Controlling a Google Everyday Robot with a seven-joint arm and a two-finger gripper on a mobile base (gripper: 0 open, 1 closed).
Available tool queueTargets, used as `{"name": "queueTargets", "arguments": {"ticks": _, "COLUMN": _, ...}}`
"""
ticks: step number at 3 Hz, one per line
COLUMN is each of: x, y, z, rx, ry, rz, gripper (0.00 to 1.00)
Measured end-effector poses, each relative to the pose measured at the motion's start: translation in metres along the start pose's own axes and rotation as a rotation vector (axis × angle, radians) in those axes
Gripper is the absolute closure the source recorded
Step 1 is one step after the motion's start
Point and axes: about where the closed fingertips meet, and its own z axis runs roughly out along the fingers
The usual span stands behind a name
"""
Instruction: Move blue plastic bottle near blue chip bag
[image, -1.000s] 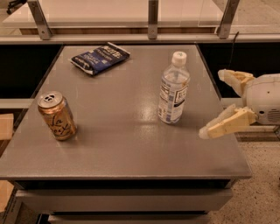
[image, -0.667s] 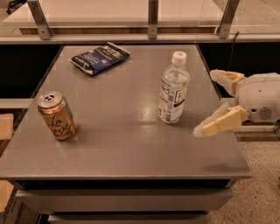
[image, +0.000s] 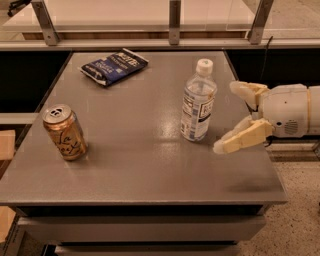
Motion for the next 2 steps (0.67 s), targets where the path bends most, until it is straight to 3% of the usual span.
{"name": "queueTargets", "arguments": {"ticks": 2, "x": -0.0064, "y": -0.0031, "z": 0.0170, "rx": -0.013, "ry": -0.067, "rz": 0.026, "gripper": 0.00}}
